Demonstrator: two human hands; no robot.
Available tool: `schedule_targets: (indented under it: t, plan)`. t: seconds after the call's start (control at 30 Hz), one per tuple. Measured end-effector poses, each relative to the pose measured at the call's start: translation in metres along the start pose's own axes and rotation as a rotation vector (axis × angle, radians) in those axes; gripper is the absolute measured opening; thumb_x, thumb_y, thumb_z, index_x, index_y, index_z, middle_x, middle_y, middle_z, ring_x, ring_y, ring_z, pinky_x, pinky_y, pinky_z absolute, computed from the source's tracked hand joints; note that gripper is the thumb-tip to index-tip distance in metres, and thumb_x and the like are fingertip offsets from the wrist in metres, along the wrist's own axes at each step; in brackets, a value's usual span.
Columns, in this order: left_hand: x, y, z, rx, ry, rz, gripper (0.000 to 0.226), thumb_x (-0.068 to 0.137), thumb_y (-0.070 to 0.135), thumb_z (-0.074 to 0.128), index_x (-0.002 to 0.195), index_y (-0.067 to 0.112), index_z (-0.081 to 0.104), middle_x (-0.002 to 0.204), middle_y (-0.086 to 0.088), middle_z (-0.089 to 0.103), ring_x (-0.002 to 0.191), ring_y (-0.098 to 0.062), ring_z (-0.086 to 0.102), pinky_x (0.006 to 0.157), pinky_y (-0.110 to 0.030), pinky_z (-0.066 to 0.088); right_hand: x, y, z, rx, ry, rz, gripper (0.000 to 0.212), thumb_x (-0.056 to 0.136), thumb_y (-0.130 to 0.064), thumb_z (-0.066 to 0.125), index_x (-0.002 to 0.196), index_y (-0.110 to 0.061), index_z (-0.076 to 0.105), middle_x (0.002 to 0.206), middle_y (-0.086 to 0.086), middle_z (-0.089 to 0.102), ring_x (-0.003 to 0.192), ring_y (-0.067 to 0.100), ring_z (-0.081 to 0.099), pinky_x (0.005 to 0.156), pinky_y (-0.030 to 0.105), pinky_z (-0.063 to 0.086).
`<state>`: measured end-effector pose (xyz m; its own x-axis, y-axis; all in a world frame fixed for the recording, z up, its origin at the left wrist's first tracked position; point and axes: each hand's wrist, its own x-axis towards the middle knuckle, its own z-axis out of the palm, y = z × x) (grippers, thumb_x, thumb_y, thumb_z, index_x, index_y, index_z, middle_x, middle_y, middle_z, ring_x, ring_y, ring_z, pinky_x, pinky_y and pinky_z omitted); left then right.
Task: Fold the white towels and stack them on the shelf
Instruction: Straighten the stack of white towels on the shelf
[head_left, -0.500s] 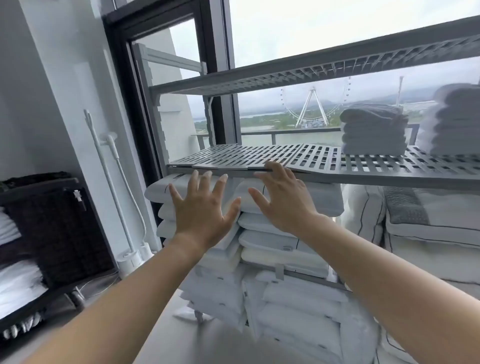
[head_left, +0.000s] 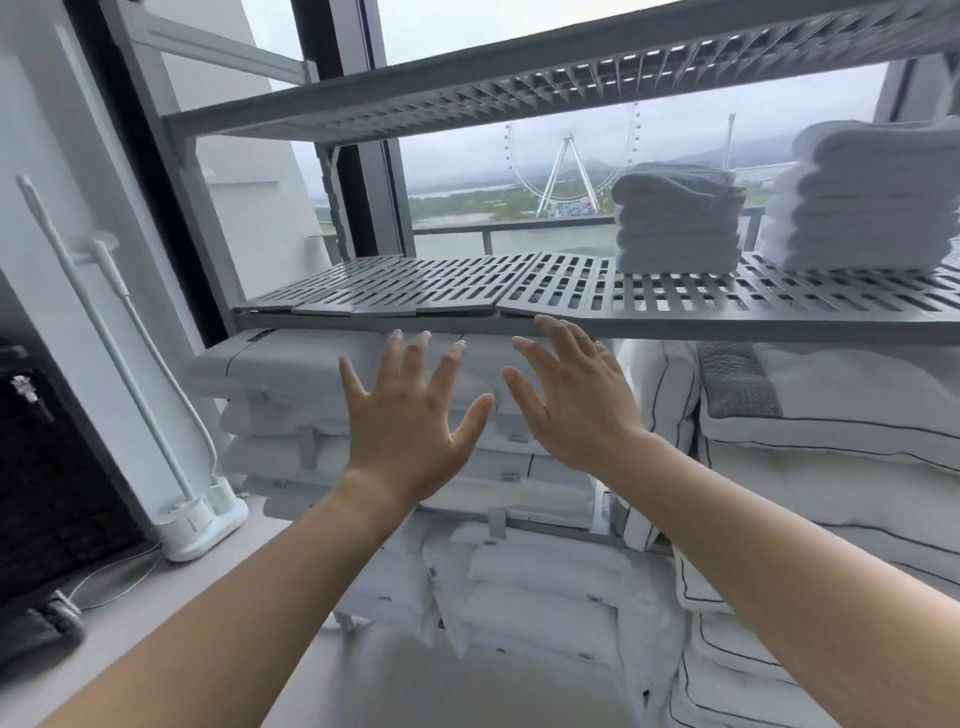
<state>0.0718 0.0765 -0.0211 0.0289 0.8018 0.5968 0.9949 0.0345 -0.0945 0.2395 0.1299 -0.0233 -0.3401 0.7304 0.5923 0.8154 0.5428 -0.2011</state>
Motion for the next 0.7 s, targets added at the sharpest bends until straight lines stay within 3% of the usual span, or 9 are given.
schedule_targets:
  t: [0.17,0.37,0.7]
  plan:
    - [0.051,0.072,0.030,-0.063,-0.002,0.084,0.068,0.084,0.065,0.012,0.143,0.031,0.022,0.152,-0.005,0.026,0.143,-0.026,0.015,0.107,-0.067,0.009,0.013,0.073,-0.016,-0.062,0.056,0.081,0.054,0.093,-0.052,0.026,0.134,-0.021,0.043,0.148,0.003,0.030,0.139,0.022,0.024,0.112,0.048,0.021]
    - [0.111,0.151,0.056,-0.079,0.058,0.173,0.069,0.084,0.066,0.011,0.139,0.029,0.029,0.145,-0.005,0.035,0.138,-0.027,0.026,0.106,-0.068,0.012,0.028,0.158,-0.039,-0.121,0.187,0.192,0.057,0.090,-0.058,0.026,0.124,-0.019,0.050,0.139,0.007,0.044,0.127,0.027,0.041,0.095,0.045,0.040]
    - [0.193,0.193,0.094,-0.113,0.075,0.191,0.065,0.085,0.064,0.011,0.137,0.030,0.029,0.144,-0.002,0.035,0.137,-0.025,0.027,0.107,-0.065,0.012,0.074,0.235,-0.033,-0.103,0.223,0.206,0.053,0.091,-0.055,0.032,0.122,-0.018,0.054,0.135,0.004,0.047,0.125,0.024,0.044,0.096,0.042,0.039]
